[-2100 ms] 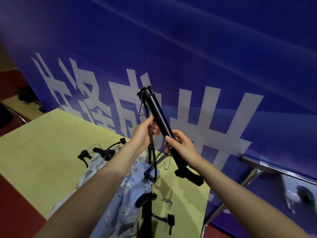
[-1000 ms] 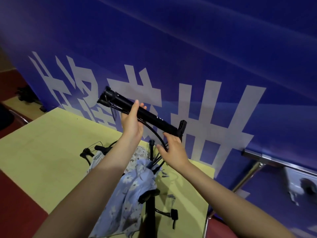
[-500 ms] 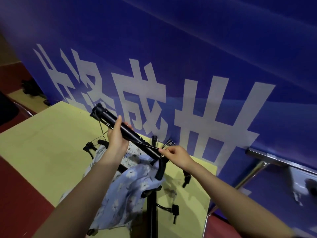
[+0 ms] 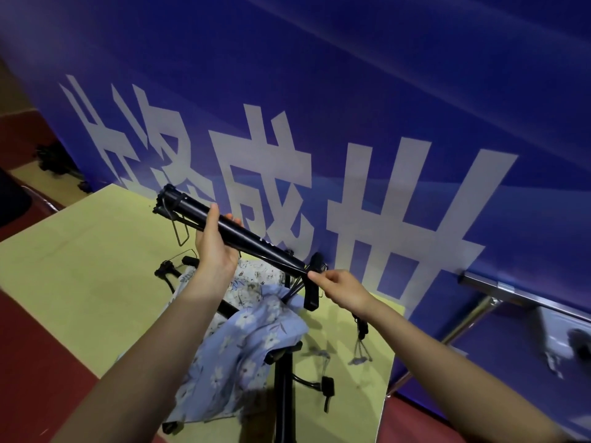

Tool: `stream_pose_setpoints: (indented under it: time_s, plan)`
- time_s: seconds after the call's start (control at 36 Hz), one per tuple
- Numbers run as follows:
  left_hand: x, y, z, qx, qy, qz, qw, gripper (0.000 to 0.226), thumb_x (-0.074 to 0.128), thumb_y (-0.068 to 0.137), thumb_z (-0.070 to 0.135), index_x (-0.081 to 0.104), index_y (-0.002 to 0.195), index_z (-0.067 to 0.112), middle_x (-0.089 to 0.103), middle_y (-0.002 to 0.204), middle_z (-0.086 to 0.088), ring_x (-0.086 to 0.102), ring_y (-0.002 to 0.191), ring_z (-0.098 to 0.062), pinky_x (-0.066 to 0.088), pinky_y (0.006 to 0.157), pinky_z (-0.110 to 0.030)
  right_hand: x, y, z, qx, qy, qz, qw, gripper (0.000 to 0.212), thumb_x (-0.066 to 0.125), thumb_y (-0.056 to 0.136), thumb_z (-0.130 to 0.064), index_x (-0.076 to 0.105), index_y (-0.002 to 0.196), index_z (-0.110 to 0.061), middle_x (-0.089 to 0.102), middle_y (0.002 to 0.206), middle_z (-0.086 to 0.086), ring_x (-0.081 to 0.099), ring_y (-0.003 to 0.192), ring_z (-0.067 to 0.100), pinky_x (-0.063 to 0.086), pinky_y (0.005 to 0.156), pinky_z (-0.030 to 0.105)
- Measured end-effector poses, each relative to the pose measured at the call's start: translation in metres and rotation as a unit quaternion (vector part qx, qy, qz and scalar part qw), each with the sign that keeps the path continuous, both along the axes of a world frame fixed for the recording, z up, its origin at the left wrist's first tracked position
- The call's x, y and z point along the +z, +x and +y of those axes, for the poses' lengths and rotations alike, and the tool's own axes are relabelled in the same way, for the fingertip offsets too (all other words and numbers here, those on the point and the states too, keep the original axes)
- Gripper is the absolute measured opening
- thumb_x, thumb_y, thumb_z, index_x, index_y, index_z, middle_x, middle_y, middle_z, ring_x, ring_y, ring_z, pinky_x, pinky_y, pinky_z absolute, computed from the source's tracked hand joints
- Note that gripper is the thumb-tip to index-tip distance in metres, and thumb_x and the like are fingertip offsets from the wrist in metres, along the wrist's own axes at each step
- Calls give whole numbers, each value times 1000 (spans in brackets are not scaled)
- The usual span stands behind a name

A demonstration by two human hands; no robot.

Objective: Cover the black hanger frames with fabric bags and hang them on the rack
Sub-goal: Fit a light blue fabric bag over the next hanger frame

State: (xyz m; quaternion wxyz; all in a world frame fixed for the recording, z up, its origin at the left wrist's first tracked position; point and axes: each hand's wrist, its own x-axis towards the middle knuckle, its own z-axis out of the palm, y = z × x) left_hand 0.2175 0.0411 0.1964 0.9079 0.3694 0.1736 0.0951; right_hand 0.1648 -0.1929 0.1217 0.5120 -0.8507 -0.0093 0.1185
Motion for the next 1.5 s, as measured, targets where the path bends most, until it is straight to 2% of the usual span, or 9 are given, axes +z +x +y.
stream_pose_setpoints:
  time_s: [0.08, 0.28, 0.44, 0.64, 0.83, 1.22, 1.33, 1.42, 1.5]
  plan:
    - [1, -1, -2, -5, 0, -8, 1000, 33, 68, 90, 29, 54, 114, 12, 59, 76, 0, 64, 71, -16, 57, 73, -31, 3, -3, -2, 6, -30, -41, 999, 54, 55, 90, -56, 34, 63, -14, 23, 59, 3, 23, 51, 13, 20, 54, 28]
    - [-6, -2, 2, -20, 7, -23, 1000, 37, 69, 88, 31, 53, 114, 10, 59, 77, 0, 63, 72, -16, 57, 73, -31, 1, -3, -3, 31, -38, -41, 998, 58, 55, 90, -55, 35, 61, -10, 24, 61, 11, 21, 50, 15, 22, 55, 28]
    - [-11, -9, 9, -21, -2, -20, 1000, 37, 70, 87, 32, 52, 113, 11, 58, 77, 0, 63, 69, -16, 56, 70, -30, 2, -4, -1, 42, -3, 5, 999, 56, 58, 90, -53, 28, 55, -20, 24, 50, 0, 20, 44, 14, 27, 50, 24]
    - [-11, -12, 13, -19, 1, -32, 999, 32, 69, 89, 30, 54, 112, 13, 60, 76, 1, 64, 71, -15, 56, 75, -30, 3, -3, 1, 67, 27, 51, 996, 53, 56, 91, -52, 33, 55, -21, 27, 49, 0, 21, 44, 15, 24, 45, 23]
    - [-14, -11, 22, -32, -34, -24, 999, 22, 67, 88, 37, 57, 89, 17, 58, 73, 2, 60, 69, -15, 54, 79, -30, 13, -2, 2, 69, 13, 60, 996, 55, 57, 89, -56, 33, 54, -21, 30, 50, 1, 23, 45, 15, 25, 46, 22]
    - [-2, -18, 15, -73, 4, -50, 996, 18, 66, 89, 36, 57, 90, 20, 55, 75, 2, 58, 71, -16, 49, 84, -33, 12, -16, -2, 74, 66, 102, 990, 55, 57, 88, -58, 41, 49, -24, 29, 52, 0, 21, 49, 16, 23, 48, 26]
    - [3, -19, 13, -74, -17, -53, 996, 18, 64, 90, 38, 58, 87, 22, 57, 73, 3, 59, 69, -15, 51, 81, -31, 13, -20, -6, 86, 114, 104, 984, 58, 58, 80, -68, 52, 76, -10, 39, 59, 1, 26, 50, 14, 24, 50, 26]
    - [6, -20, 8, -71, -52, -58, 994, 20, 64, 90, 38, 58, 84, 20, 56, 72, 2, 59, 67, -15, 52, 77, -30, 14, -23, -6, 95, 214, 134, 963, 44, 54, 92, -51, 66, 102, -10, 62, 76, -3, 44, 55, 11, 25, 50, 24]
    - [7, -21, 3, -74, -81, -57, 992, 20, 63, 91, 36, 57, 83, 19, 57, 73, 2, 58, 69, -14, 52, 76, -29, 13, -24, -1, 55, 285, 144, 946, 36, 59, 85, -46, 68, 98, -14, 69, 84, 1, 59, 75, 13, 38, 60, 24]
